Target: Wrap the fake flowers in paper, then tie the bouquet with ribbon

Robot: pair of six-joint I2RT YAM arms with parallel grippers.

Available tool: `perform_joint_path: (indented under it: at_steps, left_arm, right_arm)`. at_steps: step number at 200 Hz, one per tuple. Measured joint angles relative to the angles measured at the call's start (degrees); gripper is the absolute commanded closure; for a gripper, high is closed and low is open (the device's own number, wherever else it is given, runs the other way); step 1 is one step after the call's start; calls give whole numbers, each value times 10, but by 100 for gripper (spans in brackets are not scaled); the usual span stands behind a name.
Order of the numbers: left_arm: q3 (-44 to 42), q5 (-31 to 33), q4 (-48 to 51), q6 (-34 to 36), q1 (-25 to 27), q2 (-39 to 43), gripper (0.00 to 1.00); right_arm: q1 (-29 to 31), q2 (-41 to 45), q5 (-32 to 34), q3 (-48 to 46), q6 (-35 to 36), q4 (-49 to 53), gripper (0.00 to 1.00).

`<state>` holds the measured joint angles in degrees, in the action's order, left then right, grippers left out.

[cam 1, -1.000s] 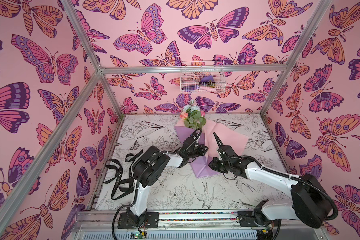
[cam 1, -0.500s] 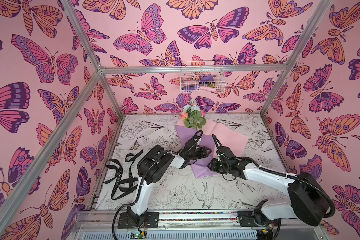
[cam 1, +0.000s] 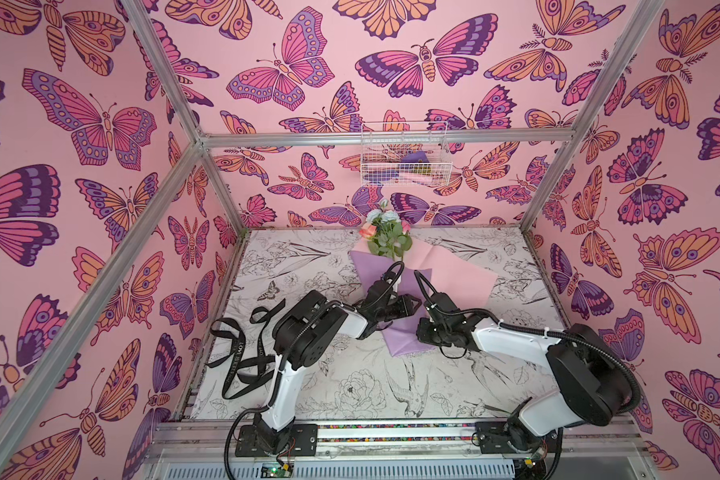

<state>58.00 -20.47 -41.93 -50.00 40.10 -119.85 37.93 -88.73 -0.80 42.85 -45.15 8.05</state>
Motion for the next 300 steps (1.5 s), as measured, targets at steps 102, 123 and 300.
perform_joint_path:
  at_steps: [102, 123, 300]
  left_arm:
    - [-100, 63, 196, 48, -23, 232, 72]
    - [-116, 53, 234, 52, -23, 224, 72]
    - [97, -58, 257, 85, -192, -9, 68]
  right_arm:
    - [0, -32, 3, 13, 1, 9, 81]
    - [0, -34, 3, 14, 0, 9, 82]
    - [0, -34, -12, 14, -14, 12, 84]
